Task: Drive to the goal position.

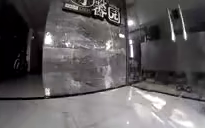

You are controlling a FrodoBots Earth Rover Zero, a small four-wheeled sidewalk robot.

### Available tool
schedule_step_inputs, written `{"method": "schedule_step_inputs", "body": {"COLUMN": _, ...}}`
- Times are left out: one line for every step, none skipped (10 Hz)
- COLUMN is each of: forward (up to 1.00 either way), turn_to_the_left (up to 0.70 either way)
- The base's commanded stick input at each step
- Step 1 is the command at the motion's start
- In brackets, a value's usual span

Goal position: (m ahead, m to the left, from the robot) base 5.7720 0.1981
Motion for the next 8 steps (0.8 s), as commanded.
{"method": "schedule_step_inputs", "body": {"forward": 0.7, "turn_to_the_left": 0.0}}
{"method": "schedule_step_inputs", "body": {"forward": 0.7, "turn_to_the_left": 0.0}}
{"method": "schedule_step_inputs", "body": {"forward": 0.7, "turn_to_the_left": 0.0}}
{"method": "schedule_step_inputs", "body": {"forward": 0.7, "turn_to_the_left": 0.0}}
{"method": "schedule_step_inputs", "body": {"forward": 0.7, "turn_to_the_left": 0.0}}
{"method": "schedule_step_inputs", "body": {"forward": 0.7, "turn_to_the_left": 0.0}}
{"method": "schedule_step_inputs", "body": {"forward": 0.57, "turn_to_the_left": -0.21}}
{"method": "schedule_step_inputs", "body": {"forward": 0.45, "turn_to_the_left": -0.27}}
